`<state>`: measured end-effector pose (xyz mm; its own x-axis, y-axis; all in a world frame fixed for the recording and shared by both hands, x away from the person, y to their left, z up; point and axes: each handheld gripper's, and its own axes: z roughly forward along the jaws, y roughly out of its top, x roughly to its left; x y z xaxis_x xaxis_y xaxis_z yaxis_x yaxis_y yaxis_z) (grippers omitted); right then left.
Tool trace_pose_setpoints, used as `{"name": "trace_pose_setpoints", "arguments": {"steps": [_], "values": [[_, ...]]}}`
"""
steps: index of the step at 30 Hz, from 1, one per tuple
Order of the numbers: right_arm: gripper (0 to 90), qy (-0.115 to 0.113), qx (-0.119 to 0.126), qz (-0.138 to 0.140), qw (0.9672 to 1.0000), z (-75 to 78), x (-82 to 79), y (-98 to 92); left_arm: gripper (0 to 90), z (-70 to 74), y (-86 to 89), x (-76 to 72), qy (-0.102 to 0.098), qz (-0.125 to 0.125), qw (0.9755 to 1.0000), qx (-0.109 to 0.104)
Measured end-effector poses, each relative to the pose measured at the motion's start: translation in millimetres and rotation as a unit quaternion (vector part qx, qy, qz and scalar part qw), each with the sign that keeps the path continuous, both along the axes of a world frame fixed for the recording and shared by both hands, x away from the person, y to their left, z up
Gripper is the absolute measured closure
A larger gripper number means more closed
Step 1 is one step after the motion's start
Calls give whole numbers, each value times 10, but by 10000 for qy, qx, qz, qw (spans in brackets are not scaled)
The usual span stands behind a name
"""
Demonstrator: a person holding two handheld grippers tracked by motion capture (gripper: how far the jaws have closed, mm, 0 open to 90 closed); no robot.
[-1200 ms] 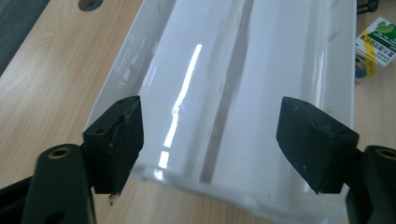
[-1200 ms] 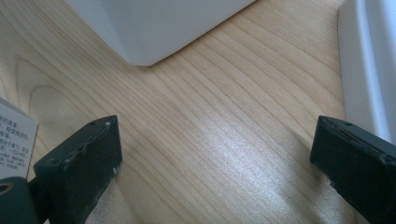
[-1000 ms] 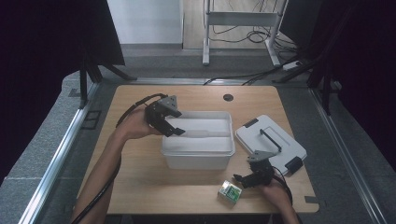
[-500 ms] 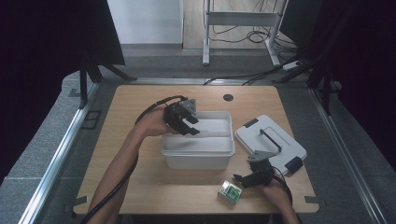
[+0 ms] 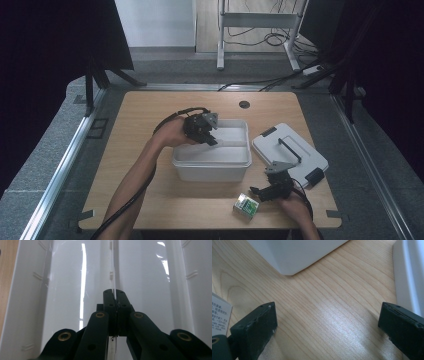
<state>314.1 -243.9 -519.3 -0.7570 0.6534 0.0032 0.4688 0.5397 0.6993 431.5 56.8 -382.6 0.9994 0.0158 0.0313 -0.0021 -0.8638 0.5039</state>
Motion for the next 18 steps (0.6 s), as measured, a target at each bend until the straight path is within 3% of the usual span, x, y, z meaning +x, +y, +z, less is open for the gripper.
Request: {"name": "trace_pose_setpoints", "arguments": {"steps": [10, 18], "values": [[17, 0, 0, -1, 10000, 0, 0, 0, 892, 77, -13, -5, -46, -26, 10000, -47], [18, -6, 3, -9, 10000, 0, 0, 1, 891, 279, -30, -73, -273, -8, 9994, -203]]}}
